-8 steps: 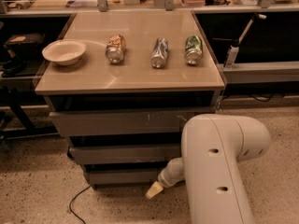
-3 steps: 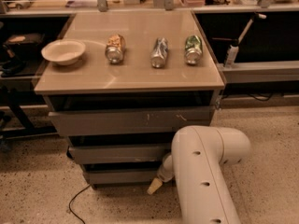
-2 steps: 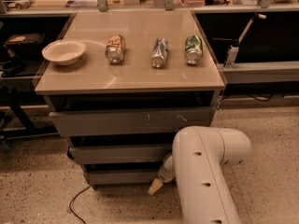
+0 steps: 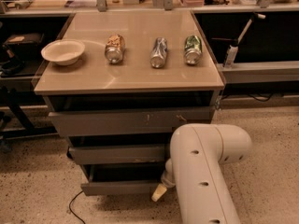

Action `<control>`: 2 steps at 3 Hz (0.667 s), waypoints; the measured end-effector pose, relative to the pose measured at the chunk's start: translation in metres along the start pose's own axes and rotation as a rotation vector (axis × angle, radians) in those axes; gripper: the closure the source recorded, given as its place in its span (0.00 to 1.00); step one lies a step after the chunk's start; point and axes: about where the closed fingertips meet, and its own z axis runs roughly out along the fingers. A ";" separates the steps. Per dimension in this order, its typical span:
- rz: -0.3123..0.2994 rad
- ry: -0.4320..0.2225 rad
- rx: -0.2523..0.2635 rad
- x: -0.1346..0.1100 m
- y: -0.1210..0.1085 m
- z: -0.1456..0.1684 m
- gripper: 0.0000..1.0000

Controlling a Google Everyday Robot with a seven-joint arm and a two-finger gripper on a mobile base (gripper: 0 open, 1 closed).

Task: Open bottom drawer

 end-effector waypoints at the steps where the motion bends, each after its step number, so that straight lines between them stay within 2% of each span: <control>1: 0.022 0.025 0.000 0.017 0.008 -0.008 0.00; 2: 0.099 0.060 0.044 0.046 0.014 -0.049 0.00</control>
Offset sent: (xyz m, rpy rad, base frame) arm -0.1919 -0.0995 0.0694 -0.1856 0.2174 -0.1660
